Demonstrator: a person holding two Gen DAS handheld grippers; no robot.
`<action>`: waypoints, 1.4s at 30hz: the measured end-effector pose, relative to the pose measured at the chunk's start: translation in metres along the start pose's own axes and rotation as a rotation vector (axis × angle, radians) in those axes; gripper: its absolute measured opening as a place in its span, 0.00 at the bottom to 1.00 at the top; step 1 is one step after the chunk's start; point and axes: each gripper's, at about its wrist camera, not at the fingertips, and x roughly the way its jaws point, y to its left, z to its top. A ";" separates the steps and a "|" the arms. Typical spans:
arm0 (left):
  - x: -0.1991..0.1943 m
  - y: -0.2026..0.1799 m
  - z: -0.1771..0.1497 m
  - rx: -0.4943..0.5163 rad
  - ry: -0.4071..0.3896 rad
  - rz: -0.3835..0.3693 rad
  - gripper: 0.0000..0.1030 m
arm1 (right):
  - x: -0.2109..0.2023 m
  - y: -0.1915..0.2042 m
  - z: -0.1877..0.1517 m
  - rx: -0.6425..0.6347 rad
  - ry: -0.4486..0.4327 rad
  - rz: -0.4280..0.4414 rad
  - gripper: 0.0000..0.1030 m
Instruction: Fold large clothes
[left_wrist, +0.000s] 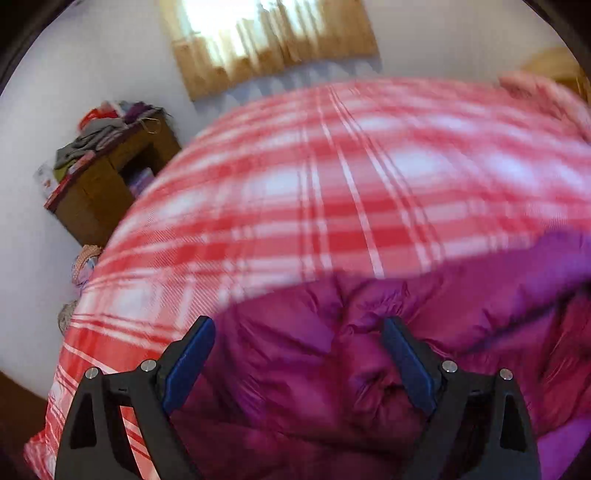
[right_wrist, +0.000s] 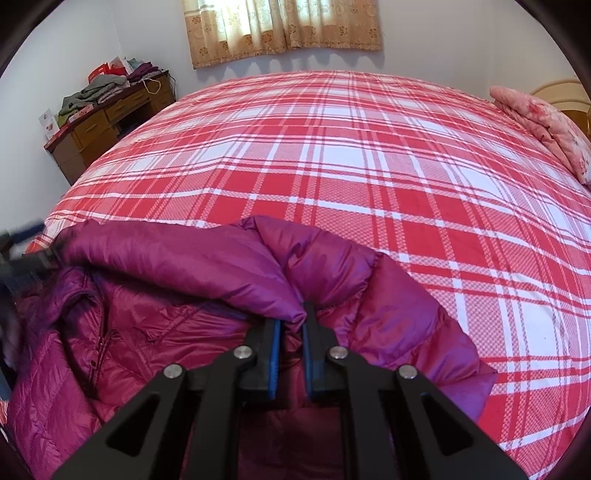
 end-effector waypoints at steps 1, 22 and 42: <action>0.000 -0.001 -0.002 0.004 -0.007 0.004 0.90 | -0.002 0.001 0.000 -0.006 -0.003 -0.002 0.12; -0.027 -0.044 0.025 -0.051 -0.090 -0.218 0.90 | -0.018 0.029 0.036 0.088 -0.070 0.053 0.36; 0.007 -0.053 0.004 -0.064 -0.013 -0.207 0.91 | 0.010 0.029 0.003 0.039 -0.062 0.044 0.32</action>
